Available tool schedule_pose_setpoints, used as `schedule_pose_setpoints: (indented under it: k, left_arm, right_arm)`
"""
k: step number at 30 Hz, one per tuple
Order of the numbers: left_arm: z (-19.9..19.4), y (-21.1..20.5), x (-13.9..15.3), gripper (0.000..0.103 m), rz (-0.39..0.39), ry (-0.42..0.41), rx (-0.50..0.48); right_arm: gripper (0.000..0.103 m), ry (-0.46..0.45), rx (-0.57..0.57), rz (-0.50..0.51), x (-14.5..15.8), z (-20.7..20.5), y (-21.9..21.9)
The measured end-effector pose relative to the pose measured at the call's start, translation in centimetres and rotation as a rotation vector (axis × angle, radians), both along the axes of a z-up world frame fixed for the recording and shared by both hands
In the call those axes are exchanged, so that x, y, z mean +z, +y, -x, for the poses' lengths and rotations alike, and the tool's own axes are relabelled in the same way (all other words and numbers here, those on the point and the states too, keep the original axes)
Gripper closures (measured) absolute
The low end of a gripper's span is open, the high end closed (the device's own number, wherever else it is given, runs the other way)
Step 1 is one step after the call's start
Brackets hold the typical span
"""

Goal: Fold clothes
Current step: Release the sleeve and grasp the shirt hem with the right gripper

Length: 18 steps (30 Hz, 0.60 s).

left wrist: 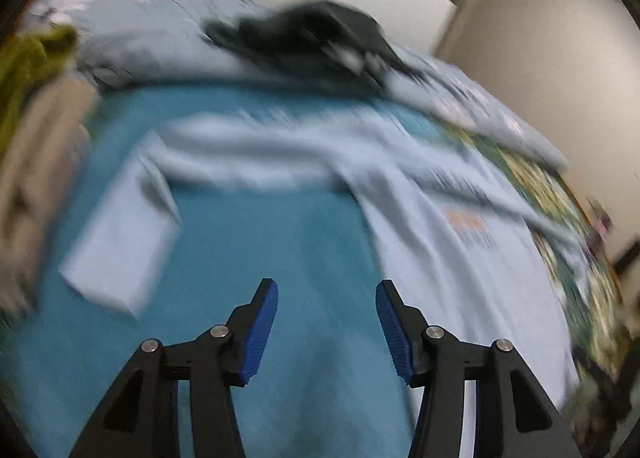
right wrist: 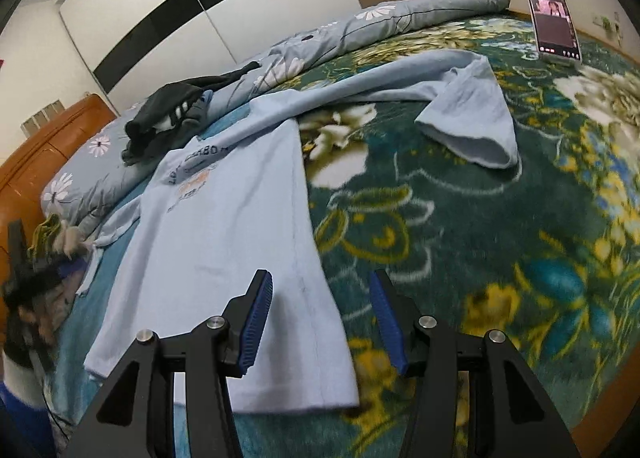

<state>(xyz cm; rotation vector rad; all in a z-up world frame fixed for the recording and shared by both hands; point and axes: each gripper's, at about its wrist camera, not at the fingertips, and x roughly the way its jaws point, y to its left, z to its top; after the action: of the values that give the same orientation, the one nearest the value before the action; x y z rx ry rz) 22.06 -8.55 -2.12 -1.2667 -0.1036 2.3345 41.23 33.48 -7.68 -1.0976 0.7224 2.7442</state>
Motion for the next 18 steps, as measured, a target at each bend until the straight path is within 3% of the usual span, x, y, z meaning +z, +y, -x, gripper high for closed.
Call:
schedule_pose_setpoints:
  k: [3,4,5,8,13,18]
  left_arm:
    - [-2.8,2.2,-0.7,0.048,0.03,-0.023,-0.084]
    - [-3.5,2.9,-0.9,0.048,0.042,-0.034,-0.104]
    - [-4.0,3.4,-1.0,0.048,0.051,-0.044,-0.118]
    - [-5.3,4.4,-1.5,0.048,0.057,-0.077,-0.15]
    - [-6.0,4.1,-1.4,0.048,0.064,-0.097,-0.144]
    - [-6.5,2.5,-2.2,0.048,-0.022,-0.192,-0.128]
  right_arm:
    - [0.052,-0.002,0.031,0.022,0.0,-0.3,-0.2]
    - [0.057,-0.003,0.041,0.027,0.0,-0.4,-0.4]
    - [0.062,-0.004,0.048,0.031,-0.1,-0.5,-0.5]
    - [0.092,-0.006,0.057,0.042,-0.2,-0.8,-0.7]
    - [0.097,0.012,0.003,0.087,-0.4,-1.6,0.8]
    - [0.097,0.029,-0.044,0.126,-0.6,-2.4,2.1]
